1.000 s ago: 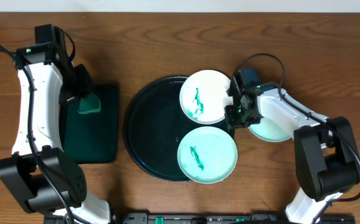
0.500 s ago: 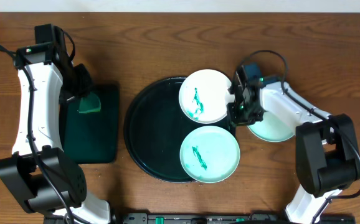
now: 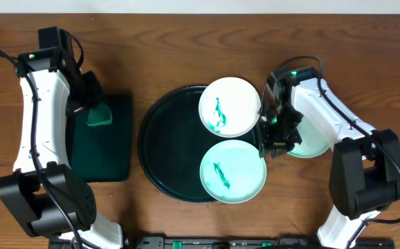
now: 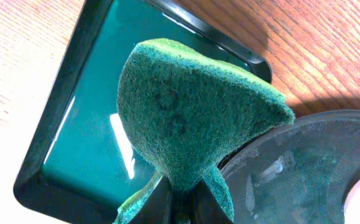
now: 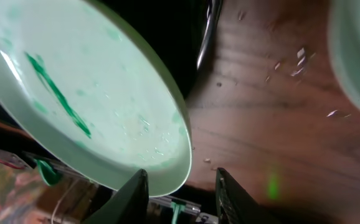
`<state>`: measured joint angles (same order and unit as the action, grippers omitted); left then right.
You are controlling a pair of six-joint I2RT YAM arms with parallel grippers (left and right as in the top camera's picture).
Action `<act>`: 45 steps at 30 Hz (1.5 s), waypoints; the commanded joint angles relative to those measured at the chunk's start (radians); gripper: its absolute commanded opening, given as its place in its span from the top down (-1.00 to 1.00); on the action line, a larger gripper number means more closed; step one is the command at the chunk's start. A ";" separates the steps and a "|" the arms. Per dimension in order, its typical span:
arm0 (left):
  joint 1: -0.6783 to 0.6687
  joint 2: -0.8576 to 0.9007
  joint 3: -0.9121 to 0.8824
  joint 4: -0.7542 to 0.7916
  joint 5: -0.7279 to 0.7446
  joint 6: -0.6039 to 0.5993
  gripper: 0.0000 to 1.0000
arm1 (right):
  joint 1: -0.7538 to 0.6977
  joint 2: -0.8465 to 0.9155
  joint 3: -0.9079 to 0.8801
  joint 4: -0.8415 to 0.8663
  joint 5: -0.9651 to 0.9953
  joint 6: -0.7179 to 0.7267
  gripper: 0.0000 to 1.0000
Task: Clean dirty plates on tray and stack at the side
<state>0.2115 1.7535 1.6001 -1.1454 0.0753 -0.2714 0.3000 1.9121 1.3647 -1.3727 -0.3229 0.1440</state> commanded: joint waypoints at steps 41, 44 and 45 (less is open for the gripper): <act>-0.045 -0.002 0.001 -0.009 -0.006 0.016 0.85 | 0.376 0.002 -0.042 0.729 0.038 0.295 0.98; -0.063 -0.002 0.001 -0.002 -0.006 0.016 0.86 | 0.398 0.013 -0.042 0.694 0.074 0.356 0.97; -0.068 -0.002 0.001 -0.001 -0.006 0.016 0.85 | 0.405 0.013 -0.042 0.684 0.084 0.366 0.97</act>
<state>0.1570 1.7535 1.6001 -1.1481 0.0753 -0.2646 0.6819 1.9053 1.3098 -0.6743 -0.2657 0.4156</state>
